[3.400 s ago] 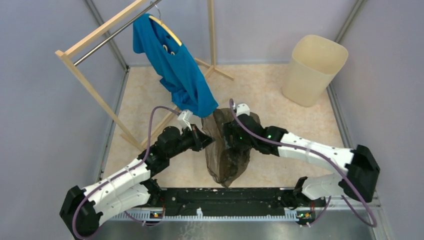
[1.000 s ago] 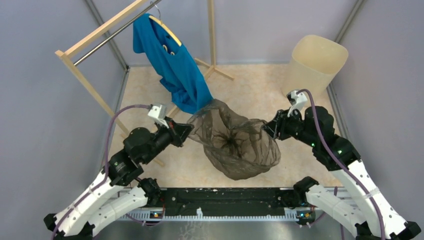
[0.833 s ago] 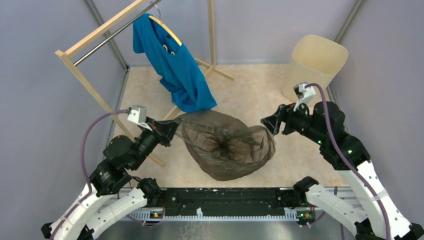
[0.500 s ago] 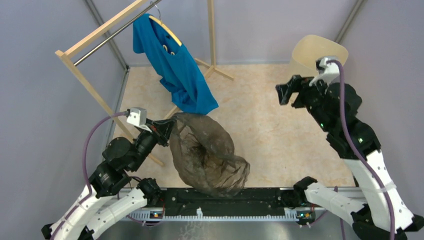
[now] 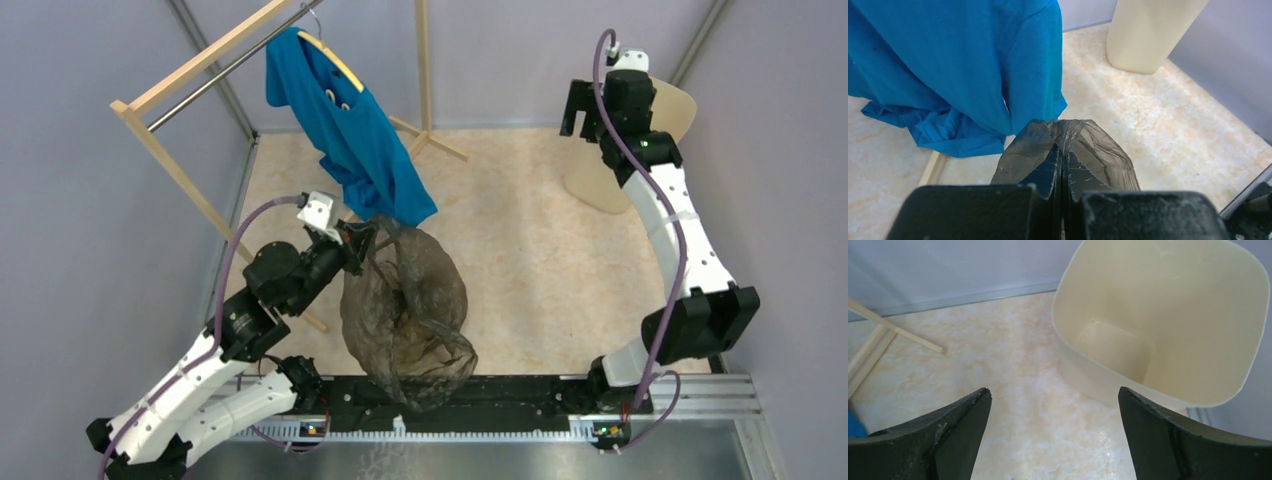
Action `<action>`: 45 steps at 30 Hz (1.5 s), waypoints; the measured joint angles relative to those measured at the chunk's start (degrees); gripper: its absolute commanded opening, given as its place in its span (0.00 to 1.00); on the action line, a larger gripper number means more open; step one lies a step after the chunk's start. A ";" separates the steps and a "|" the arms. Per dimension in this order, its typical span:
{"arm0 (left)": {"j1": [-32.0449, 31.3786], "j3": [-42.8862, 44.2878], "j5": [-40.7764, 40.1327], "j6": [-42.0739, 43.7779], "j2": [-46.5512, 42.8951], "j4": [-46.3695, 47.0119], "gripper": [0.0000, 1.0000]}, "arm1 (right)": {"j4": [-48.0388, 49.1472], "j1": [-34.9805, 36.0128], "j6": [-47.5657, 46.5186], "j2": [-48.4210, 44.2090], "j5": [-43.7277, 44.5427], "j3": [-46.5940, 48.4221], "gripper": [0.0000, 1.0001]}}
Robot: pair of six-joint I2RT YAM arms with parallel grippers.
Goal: Put the trash bags into the trash bin
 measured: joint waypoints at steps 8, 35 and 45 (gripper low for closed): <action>0.04 3.39 -0.98 5.60 8.46 2.38 0.00 | -0.37 -6.03 -8.28 11.89 -5.79 8.26 0.95; 9.25 -2.89 6.73 3.69 14.93 7.63 0.00 | -9.01 -5.60 -14.36 19.43 -15.72 11.10 0.06; 9.40 -2.99 5.64 4.63 15.72 7.67 0.00 | -10.40 21.00 -11.82 4.79 -11.39 -5.44 0.00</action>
